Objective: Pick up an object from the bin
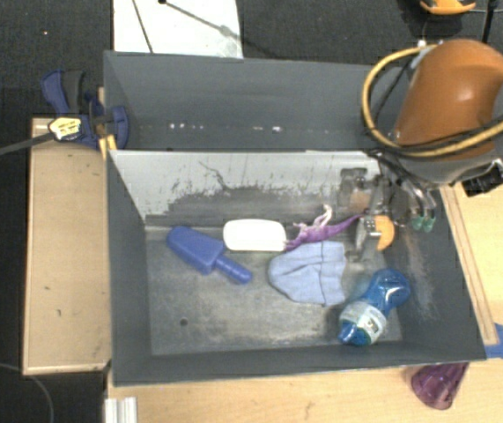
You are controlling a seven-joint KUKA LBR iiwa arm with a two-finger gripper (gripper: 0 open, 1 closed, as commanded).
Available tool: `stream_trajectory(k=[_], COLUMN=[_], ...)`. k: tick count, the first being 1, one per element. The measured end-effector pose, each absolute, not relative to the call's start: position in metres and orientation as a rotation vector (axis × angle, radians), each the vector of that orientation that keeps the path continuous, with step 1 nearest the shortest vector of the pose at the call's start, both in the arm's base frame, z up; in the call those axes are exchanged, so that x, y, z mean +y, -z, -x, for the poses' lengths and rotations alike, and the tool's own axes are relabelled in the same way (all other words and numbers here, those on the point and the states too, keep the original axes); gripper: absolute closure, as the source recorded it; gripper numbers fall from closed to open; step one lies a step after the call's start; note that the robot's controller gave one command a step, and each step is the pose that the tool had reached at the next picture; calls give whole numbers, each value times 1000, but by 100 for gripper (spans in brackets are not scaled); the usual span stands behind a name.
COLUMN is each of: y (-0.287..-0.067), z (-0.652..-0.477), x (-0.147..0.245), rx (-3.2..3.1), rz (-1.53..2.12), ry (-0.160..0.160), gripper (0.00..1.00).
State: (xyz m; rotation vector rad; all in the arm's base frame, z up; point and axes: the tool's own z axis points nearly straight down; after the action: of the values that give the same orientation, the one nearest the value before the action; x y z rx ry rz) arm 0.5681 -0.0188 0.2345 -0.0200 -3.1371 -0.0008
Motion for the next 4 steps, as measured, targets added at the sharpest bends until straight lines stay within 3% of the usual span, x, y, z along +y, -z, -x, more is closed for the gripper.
stream_trajectory(k=[1, 2, 3, 4], y=[-239, -177, -131, -118], z=[-570, -537, -524, -546], x=[-19, 10, 20, -1], rx=[-3146, -3145, -3137, -3138], rz=[20, 37, 8, 252], ry=[1, 2, 2, 3], gripper=[0, 0, 0, 0])
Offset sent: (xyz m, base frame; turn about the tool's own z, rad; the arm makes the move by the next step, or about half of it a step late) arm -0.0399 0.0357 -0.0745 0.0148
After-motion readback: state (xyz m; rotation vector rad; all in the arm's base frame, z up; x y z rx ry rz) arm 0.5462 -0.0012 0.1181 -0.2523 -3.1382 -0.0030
